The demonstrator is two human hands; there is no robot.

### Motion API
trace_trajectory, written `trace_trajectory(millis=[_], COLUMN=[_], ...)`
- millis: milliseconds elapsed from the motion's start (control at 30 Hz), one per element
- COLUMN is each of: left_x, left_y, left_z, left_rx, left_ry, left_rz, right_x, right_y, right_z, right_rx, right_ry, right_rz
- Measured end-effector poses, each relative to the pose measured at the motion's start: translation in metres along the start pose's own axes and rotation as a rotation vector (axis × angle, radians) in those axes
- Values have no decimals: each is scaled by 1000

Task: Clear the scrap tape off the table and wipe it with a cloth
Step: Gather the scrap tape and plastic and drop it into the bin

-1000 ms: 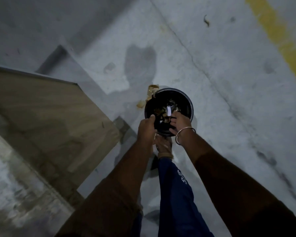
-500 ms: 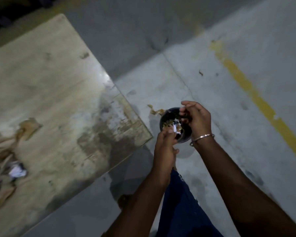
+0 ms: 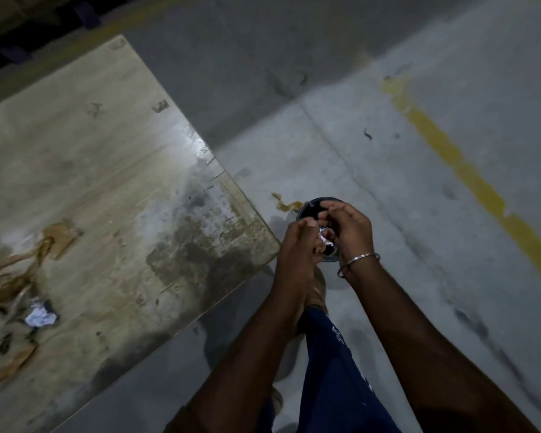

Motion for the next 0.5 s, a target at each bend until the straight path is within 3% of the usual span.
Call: trace_trajectory(millis=[167,267,500], left_x=[-80,-132,-215], left_y=[-34,-49,-28], left_z=[-12,4,117], left_rx=[-62,-19,67], left_ry=[-61,-13,235], left_rz=[-65,-186,-486], right_x=[-77,-139,-251], right_y=[1,6,13], right_z=[-24,-47,-113], right_rx=[89,213,1066], right_ry=[-80,-135,-36], right_rz=[31,67,376])
Point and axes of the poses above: each hand's wrist, its own x-axis away from the middle knuckle, its own y-axis out of the back of the hand, z = x × y, the point moved 7 cm from there along -x, towards the middle knuckle, and after that the axes turned 1 degree about x, right-handed, at the moved point
